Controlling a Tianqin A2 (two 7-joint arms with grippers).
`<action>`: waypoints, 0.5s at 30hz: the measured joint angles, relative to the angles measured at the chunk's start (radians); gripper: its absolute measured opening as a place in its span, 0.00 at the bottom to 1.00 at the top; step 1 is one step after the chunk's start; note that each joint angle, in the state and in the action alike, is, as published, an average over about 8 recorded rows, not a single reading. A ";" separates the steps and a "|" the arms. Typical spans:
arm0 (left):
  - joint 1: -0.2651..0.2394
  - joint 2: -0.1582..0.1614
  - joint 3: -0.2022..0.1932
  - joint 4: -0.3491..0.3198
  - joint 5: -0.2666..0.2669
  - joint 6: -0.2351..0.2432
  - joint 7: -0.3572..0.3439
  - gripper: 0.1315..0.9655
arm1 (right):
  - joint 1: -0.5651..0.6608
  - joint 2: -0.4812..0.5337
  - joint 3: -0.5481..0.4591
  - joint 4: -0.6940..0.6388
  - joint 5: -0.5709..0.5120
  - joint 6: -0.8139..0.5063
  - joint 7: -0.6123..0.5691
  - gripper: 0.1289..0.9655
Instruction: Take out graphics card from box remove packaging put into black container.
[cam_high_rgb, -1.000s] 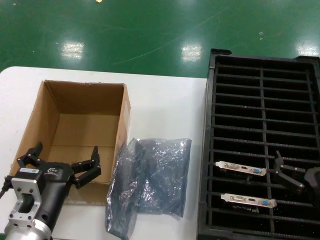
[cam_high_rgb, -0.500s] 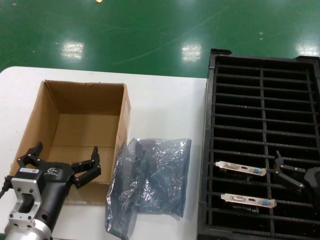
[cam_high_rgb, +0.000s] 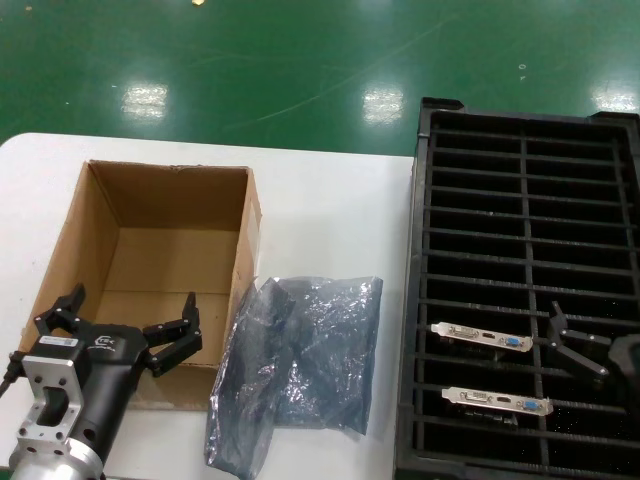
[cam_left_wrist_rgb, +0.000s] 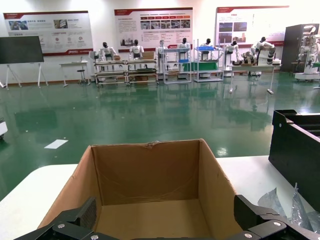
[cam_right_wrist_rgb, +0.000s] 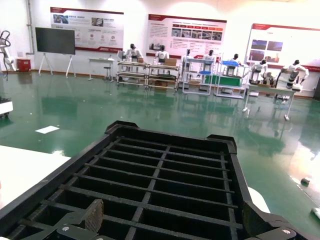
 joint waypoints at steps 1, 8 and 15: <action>0.000 0.000 0.000 0.000 0.000 0.000 0.000 1.00 | 0.000 0.000 0.000 0.000 0.000 0.000 0.000 1.00; 0.000 0.000 0.000 0.000 0.000 0.000 0.000 1.00 | 0.000 0.000 0.000 0.000 0.000 0.000 0.000 1.00; 0.000 0.000 0.000 0.000 0.000 0.000 0.000 1.00 | 0.000 0.000 0.000 0.000 0.000 0.000 0.000 1.00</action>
